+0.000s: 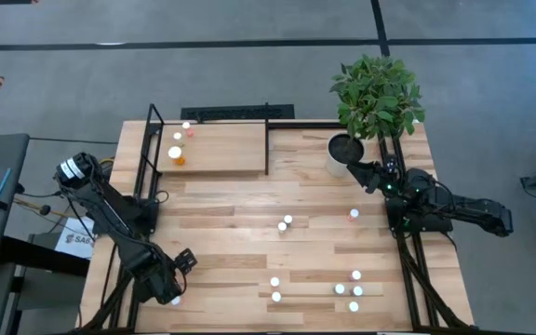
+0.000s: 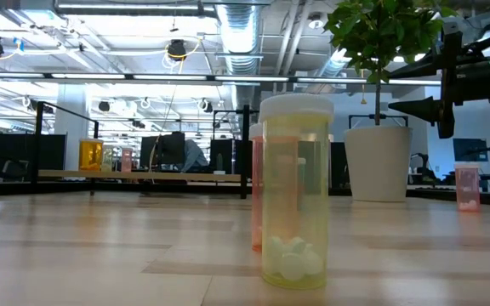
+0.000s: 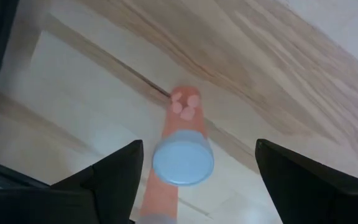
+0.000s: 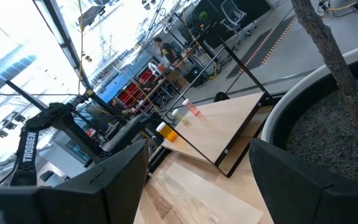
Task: Pick and place medicine bottles onto shelf by color
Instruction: Put the pink pill bottle on the shelf
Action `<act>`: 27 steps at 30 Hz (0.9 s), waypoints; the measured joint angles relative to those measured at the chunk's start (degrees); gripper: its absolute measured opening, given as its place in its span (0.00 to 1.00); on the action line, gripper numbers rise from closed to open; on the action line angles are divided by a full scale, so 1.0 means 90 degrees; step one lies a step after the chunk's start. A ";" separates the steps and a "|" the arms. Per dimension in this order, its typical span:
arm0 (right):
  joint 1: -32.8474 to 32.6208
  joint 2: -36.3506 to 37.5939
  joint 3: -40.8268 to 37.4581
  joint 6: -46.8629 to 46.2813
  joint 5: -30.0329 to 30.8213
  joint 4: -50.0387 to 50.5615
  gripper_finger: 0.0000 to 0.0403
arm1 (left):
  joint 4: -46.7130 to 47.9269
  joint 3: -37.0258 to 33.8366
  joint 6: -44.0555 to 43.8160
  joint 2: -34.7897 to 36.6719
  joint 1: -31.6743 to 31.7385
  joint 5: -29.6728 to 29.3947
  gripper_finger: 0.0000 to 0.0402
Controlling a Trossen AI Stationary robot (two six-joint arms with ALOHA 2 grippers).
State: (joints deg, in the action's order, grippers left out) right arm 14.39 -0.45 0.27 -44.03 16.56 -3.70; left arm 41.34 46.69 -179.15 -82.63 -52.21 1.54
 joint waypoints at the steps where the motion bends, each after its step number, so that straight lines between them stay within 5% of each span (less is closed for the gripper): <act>1: 0.0000 0.0000 0.0000 0.0000 0.0000 0.0000 0.75 | -0.0001 -0.0013 0.0002 0.0000 0.0000 0.0000 0.72; 20: 0.0000 -0.0002 0.0001 0.0000 0.0000 -0.0002 0.75 | 0.0029 -0.0011 0.0192 0.0000 0.0000 -0.0089 0.25; 27: 0.0000 -0.0002 0.0000 0.0000 0.0000 0.0000 0.75 | 0.0029 -0.0011 0.0192 0.0002 0.0022 -0.0138 0.22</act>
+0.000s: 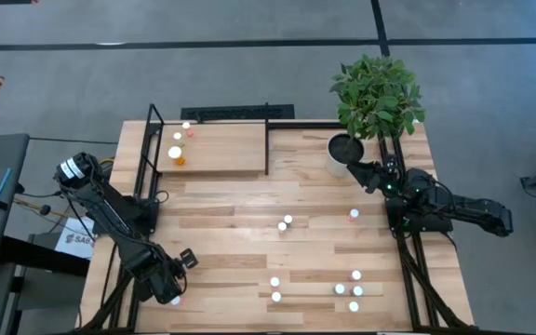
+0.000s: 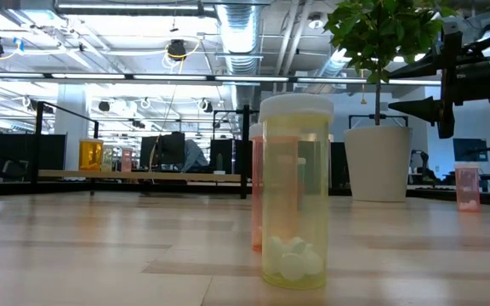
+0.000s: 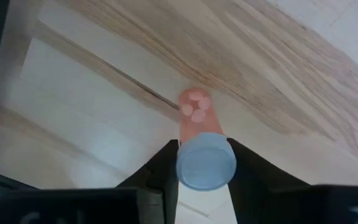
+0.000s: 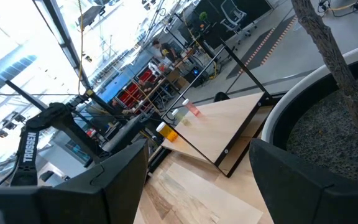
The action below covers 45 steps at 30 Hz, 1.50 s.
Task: Pick and place medicine bottles onto shelf by color
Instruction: Put the pink pill bottle on the shelf
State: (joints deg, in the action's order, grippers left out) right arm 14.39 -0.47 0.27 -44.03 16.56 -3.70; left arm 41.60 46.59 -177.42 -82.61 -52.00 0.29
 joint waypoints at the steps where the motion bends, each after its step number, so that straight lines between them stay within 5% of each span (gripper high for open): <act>1: 0.0000 0.0002 0.0001 0.0000 0.0000 0.0000 0.75 | 0.0000 0.0000 0.0000 0.0000 0.0014 -0.0036 0.23; 21: 0.0000 0.0000 0.0000 0.0000 0.0000 -0.0002 0.75 | 0.0102 0.0195 0.1379 0.0012 0.1535 -0.0058 0.22; 39: 0.0000 0.0000 0.0000 0.0000 0.0000 0.0000 0.75 | 0.0543 0.0823 0.4857 0.0015 0.4514 0.0242 0.22; 45: 0.0000 0.0002 0.0001 0.0000 0.0000 0.0000 0.75 | 0.1408 0.1177 0.6098 0.0015 0.5616 0.0440 0.22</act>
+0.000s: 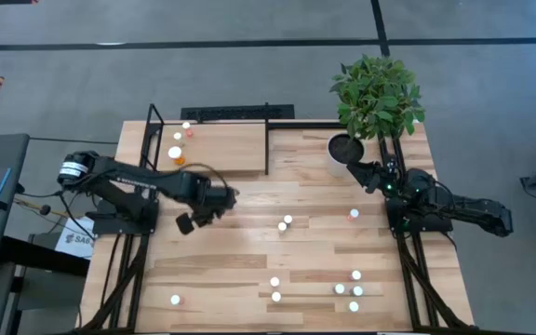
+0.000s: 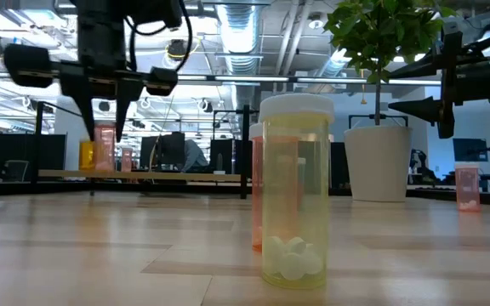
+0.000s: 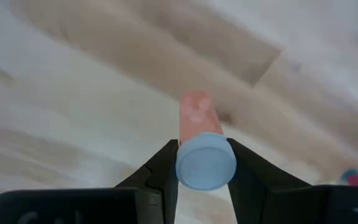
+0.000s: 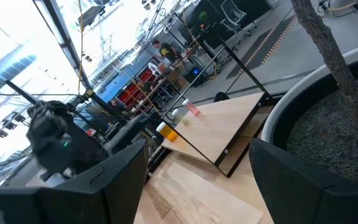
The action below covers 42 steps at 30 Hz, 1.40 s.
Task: Pick and place medicine bottles onto shelf by color
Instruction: Put the pink pill bottle on the shelf
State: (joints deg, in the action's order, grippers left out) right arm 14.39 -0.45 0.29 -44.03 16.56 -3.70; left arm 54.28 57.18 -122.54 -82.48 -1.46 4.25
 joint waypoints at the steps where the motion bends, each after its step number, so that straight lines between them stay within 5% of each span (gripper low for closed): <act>1: 0.0000 -0.0002 -0.0001 0.0000 0.0000 0.0000 0.75 | 0.0195 0.0089 0.0270 0.0000 0.0199 -0.0042 0.22; 10: 0.0000 0.0000 -0.0001 0.0000 0.0000 0.0000 0.75 | 0.1063 0.0645 0.3315 0.0002 0.2151 -0.0988 0.22; 20: 0.0000 0.0000 0.0001 0.0000 0.0000 0.0000 0.75 | 0.0967 0.0645 0.6406 0.0002 0.4484 -0.0483 0.23; 42: 0.0000 0.0000 -0.0001 0.0000 0.0000 0.0000 0.75 | 0.0669 0.0640 0.7038 -0.0015 0.5494 -0.0708 0.24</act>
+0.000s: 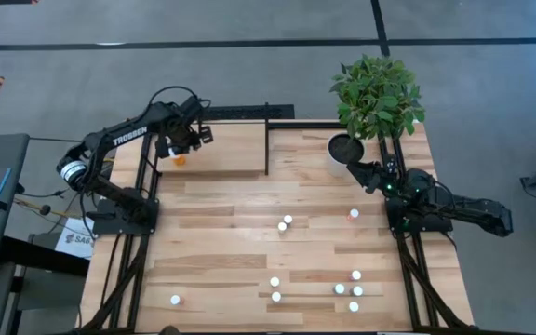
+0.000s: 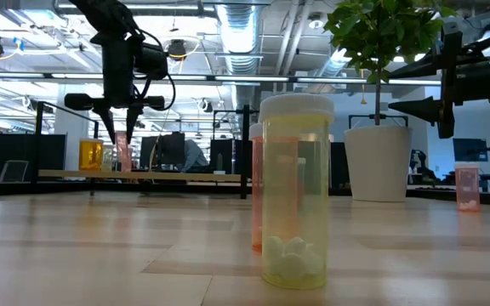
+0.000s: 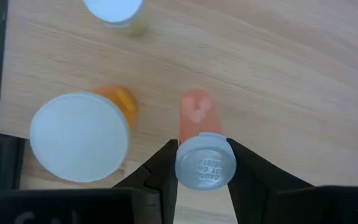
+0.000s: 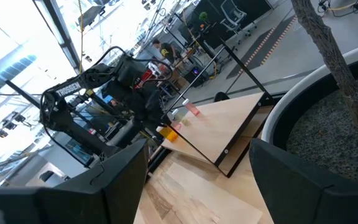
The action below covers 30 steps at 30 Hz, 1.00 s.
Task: Pick and place medicine bottles onto shelf by color
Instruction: Put the pink pill bottle on the shelf
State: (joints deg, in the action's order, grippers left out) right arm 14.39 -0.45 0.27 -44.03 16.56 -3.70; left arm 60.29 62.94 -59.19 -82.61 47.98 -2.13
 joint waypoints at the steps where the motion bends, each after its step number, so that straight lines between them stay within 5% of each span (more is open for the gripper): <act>1: 0.0000 0.0000 0.0000 0.0000 0.0000 -0.0002 0.75 | 0.0000 0.0000 -0.0001 0.0000 0.0017 -0.0009 0.24; 19: 0.0000 -0.0001 0.0001 0.0000 0.0000 0.0000 0.75 | 0.0547 -0.0009 -0.0567 -0.0002 0.0067 0.0487 0.24; 30: 0.0000 0.0000 0.0002 0.0000 0.0000 0.0000 0.75 | -0.0027 -0.0087 -0.0846 -0.0005 0.0168 0.0364 0.24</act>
State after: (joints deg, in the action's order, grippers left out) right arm 14.39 -0.45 0.29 -44.03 16.56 -3.70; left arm 60.05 62.15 -66.81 -82.65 49.50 1.14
